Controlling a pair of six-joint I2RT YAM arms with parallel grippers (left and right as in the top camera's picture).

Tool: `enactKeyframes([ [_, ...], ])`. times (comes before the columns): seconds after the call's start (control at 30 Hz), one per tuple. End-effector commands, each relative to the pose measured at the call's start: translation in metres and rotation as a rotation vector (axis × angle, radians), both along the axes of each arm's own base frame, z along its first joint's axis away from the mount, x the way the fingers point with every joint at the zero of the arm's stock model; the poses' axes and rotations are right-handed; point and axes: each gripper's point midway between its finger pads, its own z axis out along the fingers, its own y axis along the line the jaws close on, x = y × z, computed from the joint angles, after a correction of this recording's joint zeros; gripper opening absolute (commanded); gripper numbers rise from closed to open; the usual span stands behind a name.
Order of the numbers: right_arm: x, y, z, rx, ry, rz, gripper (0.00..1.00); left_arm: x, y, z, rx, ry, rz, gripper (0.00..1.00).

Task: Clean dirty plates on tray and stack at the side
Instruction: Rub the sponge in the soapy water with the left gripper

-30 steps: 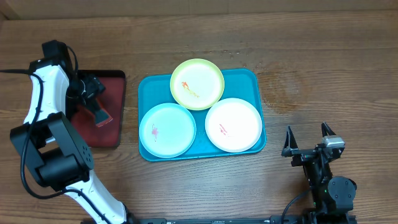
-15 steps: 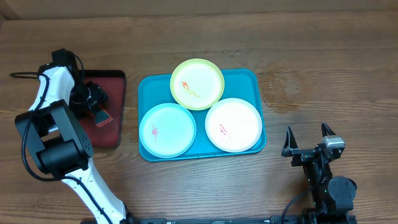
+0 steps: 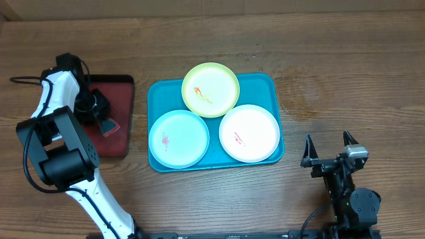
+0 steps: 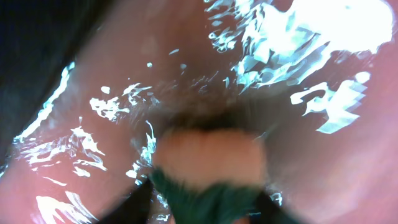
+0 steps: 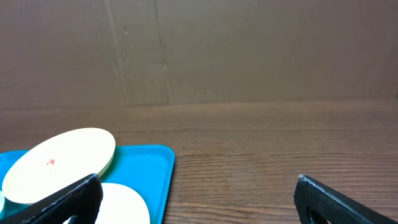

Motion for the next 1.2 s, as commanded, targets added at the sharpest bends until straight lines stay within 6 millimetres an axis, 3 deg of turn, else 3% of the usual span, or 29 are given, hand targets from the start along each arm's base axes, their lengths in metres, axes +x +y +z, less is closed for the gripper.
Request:
enactKeyframes([
  [0.0,0.000,-0.003,-0.001,-0.004,-0.007,-0.012,1.00,-0.005,-0.003,0.000,-0.032,0.025,0.012,1.00],
  [0.17,0.000,-0.003,-0.001,-0.004,-0.007,-0.012,1.00,-0.021,-0.022,0.001,-0.128,0.085,0.017,1.00],
  [0.3,0.000,-0.003,-0.001,-0.004,-0.007,-0.012,1.00,-0.026,-0.026,0.002,-0.145,0.104,0.018,0.98],
  [0.37,0.000,-0.003,-0.001,-0.004,-0.006,-0.012,1.00,-0.026,-0.026,0.002,-0.145,0.104,0.018,0.82],
  [0.47,0.000,-0.003,-0.001,-0.004,-0.007,-0.012,1.00,-0.026,-0.026,0.002,-0.145,0.104,0.019,0.38],
  [0.5,0.000,-0.003,-0.001,-0.004,-0.007,-0.012,1.00,-0.026,-0.026,0.002,-0.145,0.104,0.018,0.28],
  [0.57,0.000,-0.003,-0.001,-0.004,-0.007,-0.012,1.00,-0.026,-0.026,0.002,-0.145,0.104,0.019,0.13],
  [0.7,0.000,-0.003,-0.001,-0.004,-0.007,-0.012,1.00,-0.028,-0.026,0.003,-0.148,0.112,0.019,0.06],
  [0.73,0.000,-0.003,-0.001,-0.004,-0.007,-0.012,1.00,-0.028,-0.026,0.003,-0.148,0.112,0.019,0.06],
  [0.77,0.000,-0.003,-0.001,-0.004,-0.007,-0.012,1.00,-0.028,-0.026,0.003,-0.147,0.111,0.019,0.16],
  [0.8,0.000,-0.003,-0.001,-0.004,-0.006,-0.012,1.00,-0.027,-0.026,0.002,-0.146,0.109,0.019,0.37],
  [0.83,0.000,-0.003,-0.001,-0.004,-0.007,-0.012,1.00,-0.026,-0.026,0.002,-0.144,0.106,0.018,0.82],
  [0.87,0.000,-0.003,-0.001,-0.004,-0.007,-0.012,1.00,-0.025,-0.025,0.002,-0.142,0.100,0.018,1.00],
  [1.17,0.000,-0.003,-0.001,-0.004,-0.007,-0.012,1.00,0.005,0.007,0.000,0.022,-0.011,0.011,1.00],
])
